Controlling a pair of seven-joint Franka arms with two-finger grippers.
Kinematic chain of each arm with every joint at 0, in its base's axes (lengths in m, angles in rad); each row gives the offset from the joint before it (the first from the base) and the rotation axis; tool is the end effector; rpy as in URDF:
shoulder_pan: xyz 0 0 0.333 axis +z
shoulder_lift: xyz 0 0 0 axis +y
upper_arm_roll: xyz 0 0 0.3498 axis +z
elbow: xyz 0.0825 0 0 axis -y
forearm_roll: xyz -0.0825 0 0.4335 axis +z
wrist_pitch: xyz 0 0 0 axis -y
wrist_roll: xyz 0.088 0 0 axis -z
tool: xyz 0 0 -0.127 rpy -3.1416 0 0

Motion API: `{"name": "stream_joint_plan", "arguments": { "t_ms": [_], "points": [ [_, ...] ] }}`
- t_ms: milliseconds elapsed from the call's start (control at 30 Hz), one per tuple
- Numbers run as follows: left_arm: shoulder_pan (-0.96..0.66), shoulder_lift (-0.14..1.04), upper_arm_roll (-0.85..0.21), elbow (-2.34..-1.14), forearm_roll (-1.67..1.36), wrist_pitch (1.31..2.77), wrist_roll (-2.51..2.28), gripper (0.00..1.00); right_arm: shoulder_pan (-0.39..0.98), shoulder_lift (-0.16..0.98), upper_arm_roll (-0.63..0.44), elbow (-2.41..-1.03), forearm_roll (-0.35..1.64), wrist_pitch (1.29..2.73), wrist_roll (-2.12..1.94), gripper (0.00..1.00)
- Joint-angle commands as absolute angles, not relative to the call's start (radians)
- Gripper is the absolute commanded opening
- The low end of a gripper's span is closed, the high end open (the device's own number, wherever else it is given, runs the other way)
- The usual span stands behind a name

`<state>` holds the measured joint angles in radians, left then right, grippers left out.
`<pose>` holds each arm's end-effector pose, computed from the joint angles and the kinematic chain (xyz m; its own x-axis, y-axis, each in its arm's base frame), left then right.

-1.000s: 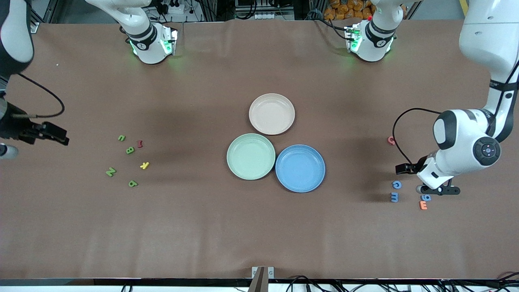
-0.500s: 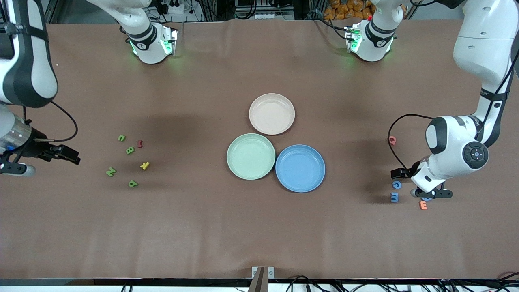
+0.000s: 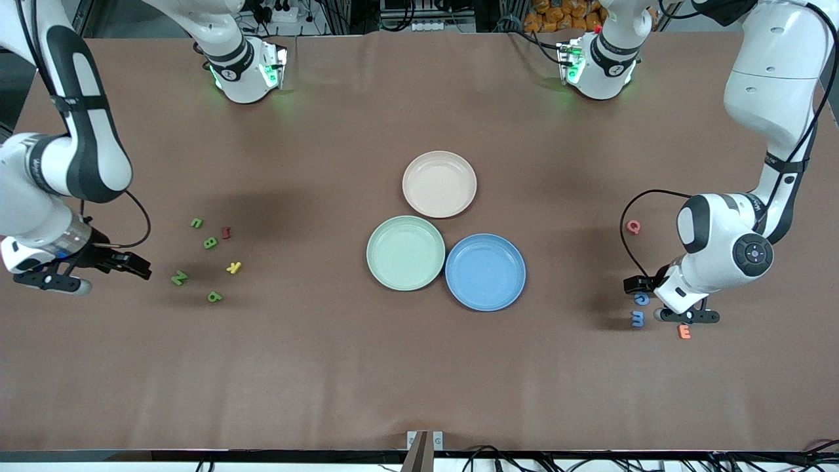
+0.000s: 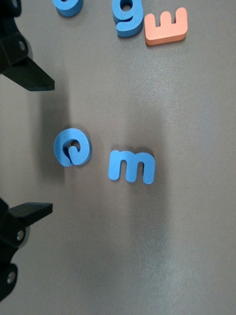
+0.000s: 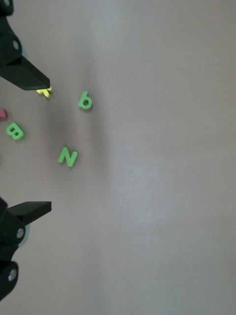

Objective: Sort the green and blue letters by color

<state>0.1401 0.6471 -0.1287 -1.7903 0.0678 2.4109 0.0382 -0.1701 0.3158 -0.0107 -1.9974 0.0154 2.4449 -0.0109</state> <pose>0.7055 0.0141 0.1593 0.9984 -0.0531 -0.0184 -0.0525 -0.9980 0.0340 0.6554 -0.1194 0.2933 0.9752 -0.1782 0.1314 -0.1789 -0.9838 -0.0066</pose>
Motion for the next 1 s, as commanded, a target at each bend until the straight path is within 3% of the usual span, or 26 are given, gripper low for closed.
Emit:
{"name": "stream_joint_plan", "arguments": {
  "t_ms": [0, 233, 733, 967],
  "points": [
    [0.138, 0.661, -0.129, -1.770, 0.098, 2.416, 0.023, 0.99, -0.183, 0.362, -0.006, -2.033, 0.032, 2.534, -0.006, 1.00],
    [0.138, 0.687, -0.129, -1.761, 0.118, 2.451, 0.023, 0.85, -0.183, 0.420, -0.006, -2.037, 0.032, 2.605, -0.003, 1.00],
    [0.138, 0.687, -0.130, -1.761, 0.123, 2.451, 0.021, 0.35, -0.172, 0.497, -0.008, -2.118, 0.034, 2.770, -0.003, 1.00],
    [0.138, 0.680, -0.129, -1.761, 0.123, 2.450, 0.015, 0.23, -0.169, 0.486, -0.008, -2.174, 0.034, 2.798, -0.003, 1.00]
  ]
}}
